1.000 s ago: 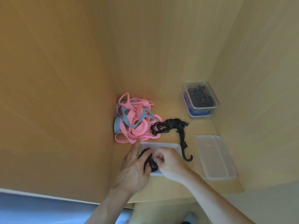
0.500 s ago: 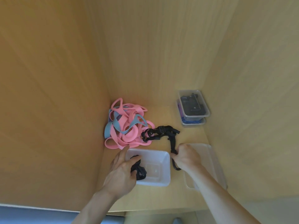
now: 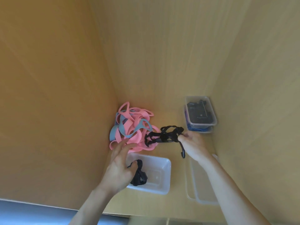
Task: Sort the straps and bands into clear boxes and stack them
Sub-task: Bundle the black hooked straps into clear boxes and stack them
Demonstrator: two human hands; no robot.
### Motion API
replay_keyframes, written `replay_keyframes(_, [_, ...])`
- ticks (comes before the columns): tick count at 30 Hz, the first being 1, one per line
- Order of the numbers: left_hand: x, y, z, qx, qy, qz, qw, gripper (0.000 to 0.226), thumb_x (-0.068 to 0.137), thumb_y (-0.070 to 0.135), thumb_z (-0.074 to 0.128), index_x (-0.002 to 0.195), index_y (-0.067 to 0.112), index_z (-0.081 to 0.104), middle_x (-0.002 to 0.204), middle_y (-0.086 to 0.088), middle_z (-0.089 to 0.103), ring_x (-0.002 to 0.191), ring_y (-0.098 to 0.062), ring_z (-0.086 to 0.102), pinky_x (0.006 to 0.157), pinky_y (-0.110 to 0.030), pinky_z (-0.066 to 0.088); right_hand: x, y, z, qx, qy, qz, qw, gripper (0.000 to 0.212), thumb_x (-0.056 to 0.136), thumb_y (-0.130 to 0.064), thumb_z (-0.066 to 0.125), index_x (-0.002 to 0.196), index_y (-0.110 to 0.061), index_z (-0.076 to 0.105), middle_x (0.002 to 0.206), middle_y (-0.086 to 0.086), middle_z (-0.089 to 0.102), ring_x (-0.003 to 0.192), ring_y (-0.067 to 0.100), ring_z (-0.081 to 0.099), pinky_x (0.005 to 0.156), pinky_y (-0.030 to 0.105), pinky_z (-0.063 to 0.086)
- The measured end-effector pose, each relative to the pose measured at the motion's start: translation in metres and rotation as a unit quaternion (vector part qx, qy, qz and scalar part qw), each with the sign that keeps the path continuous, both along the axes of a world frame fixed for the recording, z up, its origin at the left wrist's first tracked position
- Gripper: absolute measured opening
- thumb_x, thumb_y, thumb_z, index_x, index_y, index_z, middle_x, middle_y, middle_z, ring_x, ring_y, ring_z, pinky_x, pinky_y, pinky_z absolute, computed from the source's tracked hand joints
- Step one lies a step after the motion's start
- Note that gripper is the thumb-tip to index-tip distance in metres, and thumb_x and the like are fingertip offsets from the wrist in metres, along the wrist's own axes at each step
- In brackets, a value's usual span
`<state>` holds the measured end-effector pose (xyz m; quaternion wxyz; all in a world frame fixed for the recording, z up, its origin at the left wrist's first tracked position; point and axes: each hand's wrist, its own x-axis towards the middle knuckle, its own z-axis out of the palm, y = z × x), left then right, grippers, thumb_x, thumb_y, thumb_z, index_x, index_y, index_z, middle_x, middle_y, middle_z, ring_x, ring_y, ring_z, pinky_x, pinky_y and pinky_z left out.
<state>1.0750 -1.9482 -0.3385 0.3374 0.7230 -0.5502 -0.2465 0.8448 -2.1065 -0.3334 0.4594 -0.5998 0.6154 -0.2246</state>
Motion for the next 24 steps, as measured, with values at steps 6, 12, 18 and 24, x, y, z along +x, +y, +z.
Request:
replay_keyframes(6, [-0.015,-0.039,0.025,-0.032,0.037,-0.015,0.999,0.048,0.09,0.002,0.06,0.12,0.039,0.057,0.137,0.013,0.05,0.13,0.002,0.039,0.102,-0.008,0.035,-0.007,-0.013,0.052,-0.042,-0.1,0.026,0.994,0.014,0.092,-0.021,0.057,0.089,-0.015,0.069,0.067,-0.002,0.071,0.066,0.016,0.07,0.085,0.05,0.059])
replay_keyframes(12, [-0.031,-0.085,0.039,-0.035,0.091,-0.033,0.995,0.054,0.087,0.004,0.064,0.134,0.028,0.052,0.133,0.012,0.054,0.127,-0.004,0.047,0.087,0.005,0.032,-0.006,-0.015,0.105,-0.094,-0.125,0.032,0.987,0.013,0.094,-0.027,0.065,0.089,-0.017,0.072,0.059,-0.015,0.058,0.06,0.004,0.058,0.076,0.04,0.054])
replay_keyframes(18, [-0.047,-0.122,0.05,0.025,0.144,-0.055,0.988,0.07,0.076,0.016,0.086,0.132,0.019,0.045,0.129,-0.004,0.06,0.122,-0.025,0.058,0.099,-0.032,0.052,-0.003,-0.001,0.164,-0.145,-0.164,0.059,0.974,0.006,0.093,-0.024,0.07,0.096,-0.019,0.072,0.075,-0.007,0.067,0.065,0.005,0.064,0.078,0.033,0.053])
replay_keyframes(24, [-0.052,-0.139,0.044,0.027,0.186,-0.095,0.978,0.015,0.099,0.014,0.06,0.113,0.02,0.062,0.118,0.004,0.065,0.11,-0.009,0.062,0.079,-0.007,0.046,-0.005,0.0,0.204,-0.193,-0.211,0.094,0.953,0.01,0.092,-0.018,0.072,0.101,-0.014,0.072,0.081,-0.004,0.071,0.069,0.01,0.066,0.071,0.02,0.057])
